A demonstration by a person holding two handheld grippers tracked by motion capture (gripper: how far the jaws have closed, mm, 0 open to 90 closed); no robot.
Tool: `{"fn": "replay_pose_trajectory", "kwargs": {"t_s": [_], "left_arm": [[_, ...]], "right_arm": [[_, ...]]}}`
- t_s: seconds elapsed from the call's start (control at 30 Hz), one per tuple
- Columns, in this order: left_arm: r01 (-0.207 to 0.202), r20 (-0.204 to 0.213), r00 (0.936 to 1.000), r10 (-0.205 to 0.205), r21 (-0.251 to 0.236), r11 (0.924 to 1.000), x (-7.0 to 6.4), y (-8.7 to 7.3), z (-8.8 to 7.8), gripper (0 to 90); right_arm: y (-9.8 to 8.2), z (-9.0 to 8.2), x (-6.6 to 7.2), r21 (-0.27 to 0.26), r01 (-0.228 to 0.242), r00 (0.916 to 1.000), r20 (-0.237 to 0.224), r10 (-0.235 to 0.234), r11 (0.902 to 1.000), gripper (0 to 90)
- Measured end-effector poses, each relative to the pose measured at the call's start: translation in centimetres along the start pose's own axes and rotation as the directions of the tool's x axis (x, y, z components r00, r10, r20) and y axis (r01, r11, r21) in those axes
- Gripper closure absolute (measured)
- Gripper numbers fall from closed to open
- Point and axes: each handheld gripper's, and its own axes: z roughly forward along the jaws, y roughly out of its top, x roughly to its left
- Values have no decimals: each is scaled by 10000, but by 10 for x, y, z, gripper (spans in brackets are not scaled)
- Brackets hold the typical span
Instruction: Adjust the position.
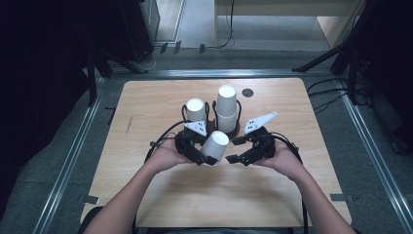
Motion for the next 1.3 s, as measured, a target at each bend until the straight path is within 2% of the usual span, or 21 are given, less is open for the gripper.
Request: {"fn": "replay_pose_trajectory", "kwargs": {"t_s": [0.1, 0.23, 0.3, 0.47, 0.63, 0.73, 0.83, 1.03, 1.07, 1.1, 1.2, 1.27, 1.3], "left_arm": [[-6, -172, 9999, 11, 244, 9997, 1, 0, -5, 299], [-248, -423, 9987, 290, 954, 9951, 3, 3, -5, 299], [-358, -599, 9972, 441, 1334, 9904, 4, 5, -6, 299], [-553, -711, 9951, 692, 1823, 9817, 3, 11, -9, 299], [-683, -755, 9931, 900, 2523, 9652, 4, 17, -8, 299], [-772, -697, 9924, 1018, 2922, 9532, 5, 21, -6, 297], [-784, -530, 9936, 1002, 3169, 9452, 7, 25, -4, 296], [-1112, 39, 9930, 1178, 3632, 9251, 6, 29, 4, 296], [-1177, 115, 9924, 1223, 3750, 9195, 6, 29, 6, 296], [-1267, 132, 9912, 1314, 3762, 9178, 6, 28, 7, 295], [-1176, 272, 9929, 1156, 3628, 9244, 8, 27, 10, 296], [-1281, 241, 9914, 1284, 3736, 9187, 7, 26, 13, 295], [-1282, 254, 9914, 1280, 3733, 9188, 6, 26, 14, 295]], "right_arm": [[-2, 3, 0, 263, 177, 9997, 145, -180, 9995, 240], [-3, 8, -2, 452, 219, 9995, 235, -229, 9987, 243], [-3, 9, -1, 383, 221, 9995, 238, -230, 9990, 248], [-5, 10, -2, 496, 328, 9990, 300, -343, 9982, 256], [-5, 10, -2, 472, 433, 9983, 368, -451, 9979, 256], [-5, 9, -2, 411, 471, 9981, 372, -486, 9980, 256], [-5, 8, -2, 325, 513, 9982, 292, -522, 9982, 265], [-5, 8, -2, 321, 495, 9984, 240, -503, 9983, 265], [-5, 8, -2, 341, 516, 9983, 251, -525, 9981, 265], [-5, 9, -2, 370, 499, 9984, 230, -508, 9981, 265], [-6, 10, -3, 411, 558, 9981, 229, -568, 9976, 265], [-5, 11, -2, 430, 561, 9982, 194, -570, 9975, 265], [-5, 11, -2, 423, 587, 9981, 183, -596, 9974, 264]]}}
